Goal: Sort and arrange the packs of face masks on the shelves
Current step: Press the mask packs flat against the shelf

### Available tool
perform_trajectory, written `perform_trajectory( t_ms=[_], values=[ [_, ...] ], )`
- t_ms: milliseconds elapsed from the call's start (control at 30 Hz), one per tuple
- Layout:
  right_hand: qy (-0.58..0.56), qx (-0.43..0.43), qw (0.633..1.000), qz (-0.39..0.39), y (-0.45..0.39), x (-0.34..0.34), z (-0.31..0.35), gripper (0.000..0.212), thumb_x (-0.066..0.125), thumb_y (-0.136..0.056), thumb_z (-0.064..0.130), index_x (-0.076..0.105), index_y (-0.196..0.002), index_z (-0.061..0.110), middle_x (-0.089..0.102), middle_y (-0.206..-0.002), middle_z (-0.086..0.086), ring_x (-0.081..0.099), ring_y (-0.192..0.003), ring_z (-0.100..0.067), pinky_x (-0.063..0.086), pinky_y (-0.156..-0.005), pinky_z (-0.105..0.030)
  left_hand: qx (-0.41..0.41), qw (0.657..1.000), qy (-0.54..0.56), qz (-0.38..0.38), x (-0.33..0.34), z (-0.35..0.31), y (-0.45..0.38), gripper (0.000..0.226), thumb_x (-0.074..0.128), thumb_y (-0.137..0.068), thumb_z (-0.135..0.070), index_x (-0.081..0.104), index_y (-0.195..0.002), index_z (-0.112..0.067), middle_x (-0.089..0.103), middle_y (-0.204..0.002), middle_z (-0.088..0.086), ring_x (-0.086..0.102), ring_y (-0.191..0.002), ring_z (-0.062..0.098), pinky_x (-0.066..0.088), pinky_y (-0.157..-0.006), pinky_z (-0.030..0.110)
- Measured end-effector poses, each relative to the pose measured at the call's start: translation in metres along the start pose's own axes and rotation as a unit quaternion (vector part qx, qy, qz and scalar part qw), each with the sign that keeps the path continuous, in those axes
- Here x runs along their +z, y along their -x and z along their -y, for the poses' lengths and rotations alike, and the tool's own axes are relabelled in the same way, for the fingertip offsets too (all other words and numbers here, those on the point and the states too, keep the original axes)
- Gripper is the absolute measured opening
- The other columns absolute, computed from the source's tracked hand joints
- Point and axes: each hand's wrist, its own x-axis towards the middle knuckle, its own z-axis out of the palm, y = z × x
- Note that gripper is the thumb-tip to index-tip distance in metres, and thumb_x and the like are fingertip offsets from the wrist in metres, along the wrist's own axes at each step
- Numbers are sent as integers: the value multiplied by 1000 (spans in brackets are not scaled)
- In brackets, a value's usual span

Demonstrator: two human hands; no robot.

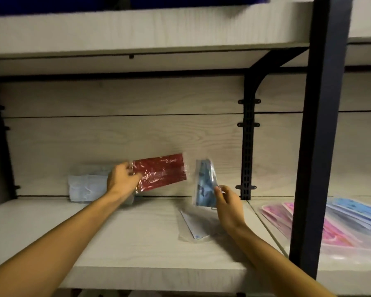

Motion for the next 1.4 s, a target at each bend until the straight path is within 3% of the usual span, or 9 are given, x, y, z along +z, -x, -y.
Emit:
perform_trajectory(
  t_ms=[67, 200, 333, 433, 567, 900, 1067, 1300, 1400],
  values=[
    [-69, 15, 997, 8, 1, 3, 2, 29, 44, -106, 32, 65, -107, 12, 72, -99, -4, 70, -91, -18, 59, -71, -30, -75, 993, 90, 1, -7, 11, 10, 40, 77, -70, 0, 66, -109, -3, 74, -93, 7, 72, -83, 27, 62, -78, 44],
    [-192, 76, 977, 45, 7, 9, 14, 41, 44, -106, 35, 66, -99, 2, 73, -95, -22, 70, -76, -30, 56, -64, -40, -157, 959, 232, 42, -16, 18, 45, 45, 64, -78, 22, 59, -113, -6, 67, -102, 11, 68, -83, 28, 60, -49, 31],
    [-258, 115, 955, 93, 16, 7, 26, 34, 54, -102, 35, 66, -103, 2, 75, -95, -17, 73, -78, -30, 62, -64, -35, -207, 938, 264, 87, -26, 21, 69, 36, 58, -80, 21, 62, -110, 1, 71, -103, 22, 71, -86, 33, 61, -54, 32],
    [-208, 105, 964, 131, 20, 7, 23, 21, 60, -100, 19, 62, -112, 1, 75, -97, -16, 75, -79, -27, 62, -69, -38, -238, 932, 253, 106, -29, 24, 80, 35, 59, -78, 20, 64, -110, 7, 74, -100, 25, 72, -89, 36, 63, -65, 39],
    [-157, 97, 971, 150, 34, 1, 27, 23, 62, -99, 19, 62, -117, 5, 76, -98, -11, 76, -82, -23, 61, -66, -31, -242, 939, 205, 135, -35, 26, 97, 36, 55, -76, 19, 62, -111, 10, 73, -97, 29, 72, -85, 40, 59, -84, 50],
    [-149, 85, 975, 142, 99, -39, 60, 16, 61, -98, 13, 60, -114, 13, 72, -109, -12, 74, -90, -24, 62, -68, -32, -185, 945, 183, 200, -51, 9, 146, 21, 63, -93, -6, 63, -113, -10, 75, -104, 17, 72, -98, 35, 55, -96, 53],
    [-152, 97, 975, 132, 142, -69, 76, 34, 66, -94, 11, 55, -126, 7, 71, -111, -12, 76, -88, -22, 60, -65, -30, -160, 940, 173, 247, -60, 7, 187, 19, 65, -91, -10, 67, -111, -9, 78, -96, 14, 74, -94, 32, 56, -95, 47],
    [-84, 80, 988, 104, 223, -131, 80, 25, 67, -93, 12, 61, -117, 8, 75, -105, -9, 75, -93, -24, 62, -80, -47, -158, 902, 244, 318, -30, -3, 247, 43, 83, -66, -3, 70, -107, -5, 78, -96, 16, 73, -96, 34, 56, -94, 48],
    [-47, 82, 991, 93, 252, -167, 77, 22, 67, -92, 14, 63, -113, 8, 75, -105, -8, 75, -94, -22, 63, -79, -42, -146, 882, 260, 365, -7, -22, 278, 55, 81, -48, -9, 73, -102, -3, 77, -95, 17, 74, -93, 33, 57, -86, 41]
  ],
)
